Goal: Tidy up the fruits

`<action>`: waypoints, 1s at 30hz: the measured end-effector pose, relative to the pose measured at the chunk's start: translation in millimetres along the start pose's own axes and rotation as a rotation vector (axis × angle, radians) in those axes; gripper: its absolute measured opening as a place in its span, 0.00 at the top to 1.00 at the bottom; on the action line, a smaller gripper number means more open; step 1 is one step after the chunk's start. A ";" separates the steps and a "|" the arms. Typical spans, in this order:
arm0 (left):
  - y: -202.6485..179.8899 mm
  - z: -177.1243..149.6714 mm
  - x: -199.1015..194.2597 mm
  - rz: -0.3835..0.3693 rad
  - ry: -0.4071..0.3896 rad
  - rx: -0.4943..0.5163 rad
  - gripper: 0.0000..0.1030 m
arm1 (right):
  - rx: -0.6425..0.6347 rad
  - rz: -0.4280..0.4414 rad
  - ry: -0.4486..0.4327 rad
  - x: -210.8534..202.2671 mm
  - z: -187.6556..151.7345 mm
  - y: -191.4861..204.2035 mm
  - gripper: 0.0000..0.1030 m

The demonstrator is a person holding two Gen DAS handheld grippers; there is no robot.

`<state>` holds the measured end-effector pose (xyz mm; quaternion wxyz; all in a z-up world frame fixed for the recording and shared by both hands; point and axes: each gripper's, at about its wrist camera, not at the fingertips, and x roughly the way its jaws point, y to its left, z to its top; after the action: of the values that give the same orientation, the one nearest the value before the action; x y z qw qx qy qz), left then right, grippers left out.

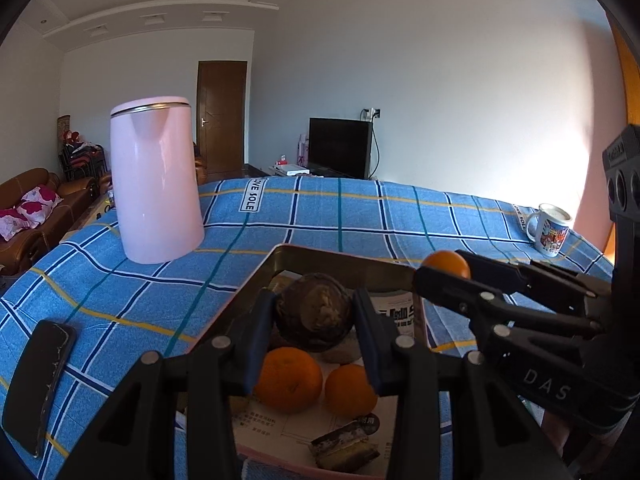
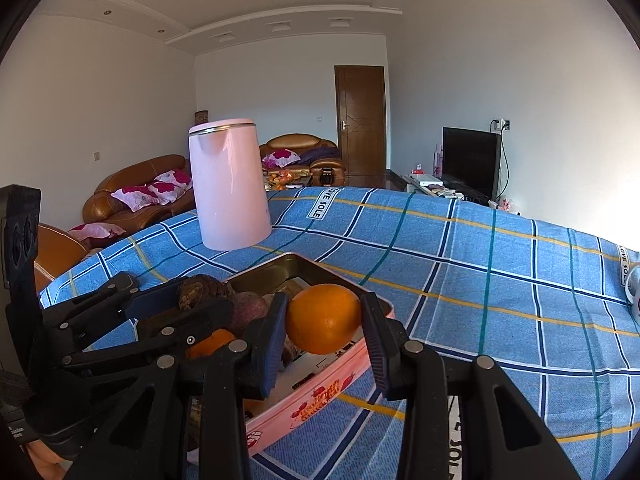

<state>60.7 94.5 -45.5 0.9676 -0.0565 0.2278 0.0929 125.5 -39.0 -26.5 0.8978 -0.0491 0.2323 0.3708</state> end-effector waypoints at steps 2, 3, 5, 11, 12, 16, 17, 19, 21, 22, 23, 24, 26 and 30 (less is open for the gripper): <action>3.7 -0.3 2.8 -0.004 0.021 -0.010 0.59 | 0.001 0.004 0.029 8.1 -2.3 2.0 0.62; 5.5 -0.6 3.0 -0.006 0.027 -0.016 0.59 | 0.002 0.007 0.050 12.8 -3.4 2.2 0.62; 7.4 -0.7 2.6 0.004 0.029 -0.021 0.59 | 0.006 0.018 0.081 21.3 -6.0 2.7 0.62; 9.5 -1.5 -3.3 0.029 0.015 -0.028 0.44 | 0.022 0.045 0.134 27.2 -13.2 2.5 0.60; 9.9 -1.8 -4.8 0.033 0.008 -0.031 0.41 | 0.021 0.040 0.129 25.6 -13.3 2.4 0.58; 13.6 -2.0 -11.2 0.029 -0.014 -0.049 0.29 | 0.044 0.032 0.105 16.8 -14.3 -2.1 0.48; 13.7 -2.1 -12.7 0.030 -0.019 -0.049 0.28 | 0.049 0.032 0.096 14.0 -14.7 -3.3 0.46; 12.4 -1.4 -15.3 0.022 -0.025 -0.046 0.28 | 0.061 0.027 0.082 8.3 -14.8 -5.2 0.45; 10.2 -0.5 -18.1 0.019 -0.033 -0.039 0.28 | 0.073 0.027 0.070 2.1 -15.5 -7.6 0.44; 9.6 0.0 -19.9 0.017 -0.039 -0.039 0.28 | 0.078 0.024 0.063 -1.1 -16.3 -8.3 0.44; 8.7 0.5 -21.5 0.013 -0.041 -0.038 0.28 | 0.083 0.020 0.055 -4.8 -17.1 -9.1 0.42; 7.6 0.9 -22.7 0.010 -0.045 -0.036 0.27 | 0.087 0.014 0.046 -8.3 -18.1 -10.1 0.38; 5.9 1.8 -25.8 0.010 -0.055 -0.032 0.27 | 0.096 0.000 0.023 -16.6 -19.8 -11.9 0.36; 2.8 3.0 -28.1 0.005 -0.061 -0.024 0.27 | 0.105 -0.031 -0.010 -28.5 -21.7 -14.8 0.35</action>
<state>36.7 93.3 -30.4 0.9731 -0.0645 0.1974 0.0999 109.8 -73.6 -34.2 0.9059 -0.0035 0.2460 0.3446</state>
